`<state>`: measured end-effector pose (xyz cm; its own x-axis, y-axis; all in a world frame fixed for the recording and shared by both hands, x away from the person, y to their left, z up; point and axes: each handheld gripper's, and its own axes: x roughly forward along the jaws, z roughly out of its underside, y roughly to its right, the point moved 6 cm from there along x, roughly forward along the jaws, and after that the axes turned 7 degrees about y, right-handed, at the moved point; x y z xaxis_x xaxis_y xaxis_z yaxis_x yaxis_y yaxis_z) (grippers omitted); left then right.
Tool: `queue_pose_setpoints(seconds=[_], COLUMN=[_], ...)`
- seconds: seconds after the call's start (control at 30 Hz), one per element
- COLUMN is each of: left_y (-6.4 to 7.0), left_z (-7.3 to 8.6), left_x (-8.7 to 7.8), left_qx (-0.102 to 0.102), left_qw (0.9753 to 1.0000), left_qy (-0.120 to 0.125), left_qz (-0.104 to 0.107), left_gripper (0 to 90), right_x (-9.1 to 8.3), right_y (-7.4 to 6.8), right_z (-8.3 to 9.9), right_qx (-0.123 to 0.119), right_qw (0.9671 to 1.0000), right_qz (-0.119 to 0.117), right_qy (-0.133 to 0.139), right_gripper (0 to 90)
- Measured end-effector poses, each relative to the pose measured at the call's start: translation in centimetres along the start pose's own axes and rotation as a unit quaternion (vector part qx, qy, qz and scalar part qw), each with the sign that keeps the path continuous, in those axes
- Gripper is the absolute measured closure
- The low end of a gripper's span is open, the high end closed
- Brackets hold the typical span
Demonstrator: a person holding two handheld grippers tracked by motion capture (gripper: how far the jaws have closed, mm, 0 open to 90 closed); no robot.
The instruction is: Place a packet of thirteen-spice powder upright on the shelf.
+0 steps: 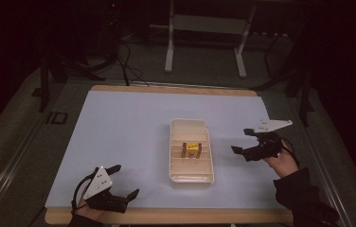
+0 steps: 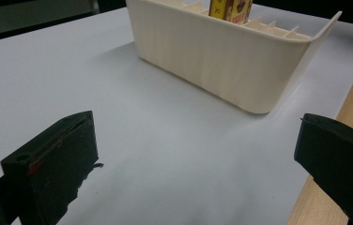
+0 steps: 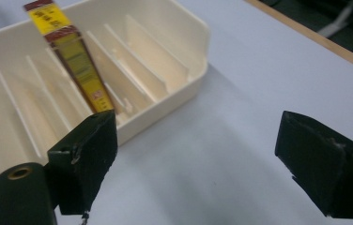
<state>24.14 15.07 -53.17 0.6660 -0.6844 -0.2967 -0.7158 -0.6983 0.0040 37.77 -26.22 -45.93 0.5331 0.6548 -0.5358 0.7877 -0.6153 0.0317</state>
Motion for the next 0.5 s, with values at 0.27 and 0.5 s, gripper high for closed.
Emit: queue_pose_setpoints(seconds=[0.27, 0.5], left_y=[0.0, 0.0], left_z=[0.0, 0.0], left_x=[0.0, 0.0], left_qx=[0.001, -0.001], left_qw=[1.0, 1.0], left_qy=[0.0, 0.0], left_qz=[0.0, -0.001], left_gripper=[0.0, 0.0], right_x=[-1.9, -3.7], right_y=[-0.1, -0.6], right_z=[2.0, 3.2], right_qx=[0.022, 0.041], right_qw=[0.9984, 0.9954], right_qz=[0.048, 0.08], right_qy=[0.023, 0.035], right_gripper=[13.2, 13.3])
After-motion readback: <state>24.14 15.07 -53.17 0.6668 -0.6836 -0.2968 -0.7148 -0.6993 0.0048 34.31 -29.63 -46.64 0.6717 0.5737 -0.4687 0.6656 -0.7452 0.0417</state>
